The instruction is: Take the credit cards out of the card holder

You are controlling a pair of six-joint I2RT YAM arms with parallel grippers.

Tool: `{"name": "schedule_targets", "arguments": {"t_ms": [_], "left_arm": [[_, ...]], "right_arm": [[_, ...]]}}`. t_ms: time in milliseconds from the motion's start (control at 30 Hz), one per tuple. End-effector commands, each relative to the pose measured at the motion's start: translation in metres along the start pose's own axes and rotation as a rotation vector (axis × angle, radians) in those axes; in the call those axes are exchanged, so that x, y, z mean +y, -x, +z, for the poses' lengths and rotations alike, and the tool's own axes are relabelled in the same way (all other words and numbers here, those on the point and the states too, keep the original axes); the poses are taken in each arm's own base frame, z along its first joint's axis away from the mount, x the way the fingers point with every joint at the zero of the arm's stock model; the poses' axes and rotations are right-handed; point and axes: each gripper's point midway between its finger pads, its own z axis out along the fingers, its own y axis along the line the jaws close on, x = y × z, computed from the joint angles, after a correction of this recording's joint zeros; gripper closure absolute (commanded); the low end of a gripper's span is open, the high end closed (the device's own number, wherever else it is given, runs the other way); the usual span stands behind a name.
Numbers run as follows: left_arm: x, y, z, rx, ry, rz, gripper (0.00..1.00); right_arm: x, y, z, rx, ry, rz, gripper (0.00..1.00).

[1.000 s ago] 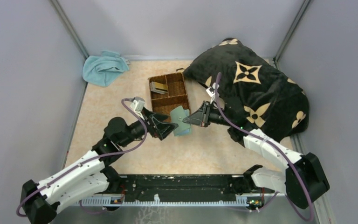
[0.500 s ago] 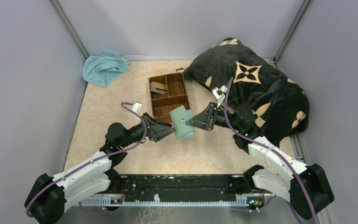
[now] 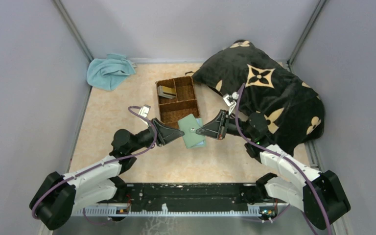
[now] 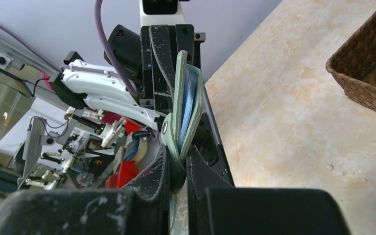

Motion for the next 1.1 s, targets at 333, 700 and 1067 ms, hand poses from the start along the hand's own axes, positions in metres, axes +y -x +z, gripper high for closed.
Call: {"name": "schedule_targets", "arguments": {"t_ms": [333, 700, 1067], "left_arm": [[-0.001, -0.001, 0.005, 0.004, -0.039, 0.048, 0.63], [0.028, -0.035, 0.002, 0.096, 0.036, -0.011, 1.0], [0.08, -0.062, 0.0, 0.193, 0.282, -0.016, 1.0]], "right_arm": [[0.006, 0.0, -0.004, -0.042, 0.043, -0.022, 1.0], [-0.017, -0.02, -0.017, -0.04, -0.071, 0.003, 0.78], [-0.075, 0.004, -0.052, -0.064, -0.579, -0.173, 0.5]]}}
